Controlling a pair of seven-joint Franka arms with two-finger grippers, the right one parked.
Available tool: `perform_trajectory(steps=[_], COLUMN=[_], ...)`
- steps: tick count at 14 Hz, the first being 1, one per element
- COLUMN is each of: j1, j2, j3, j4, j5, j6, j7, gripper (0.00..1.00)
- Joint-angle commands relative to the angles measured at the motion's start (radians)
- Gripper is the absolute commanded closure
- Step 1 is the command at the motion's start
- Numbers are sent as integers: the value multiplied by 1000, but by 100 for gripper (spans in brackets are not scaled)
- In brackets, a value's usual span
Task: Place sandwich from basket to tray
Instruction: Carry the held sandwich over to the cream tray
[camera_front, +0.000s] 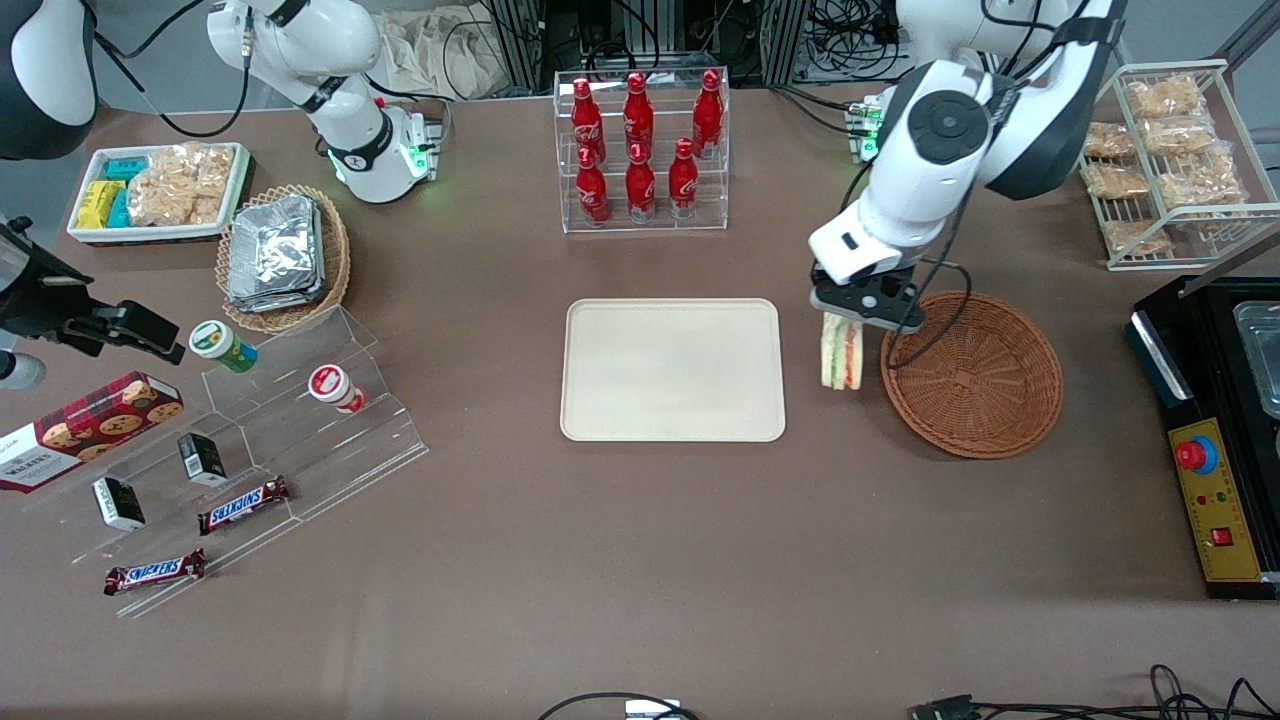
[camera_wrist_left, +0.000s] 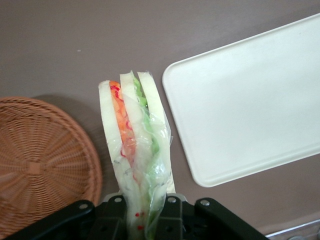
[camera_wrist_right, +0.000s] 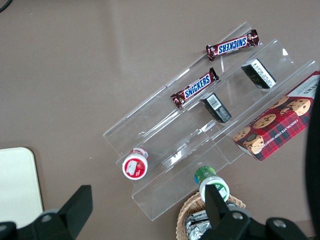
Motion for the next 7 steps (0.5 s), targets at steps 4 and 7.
perform_trajectory(steps=[4,7], j1=[-120,-149], j2=[180,238], j3=[11,11], j4=[88,89], j5=[6,7], j6=[87,141], j7=[-195,-238], gripper=[85,85])
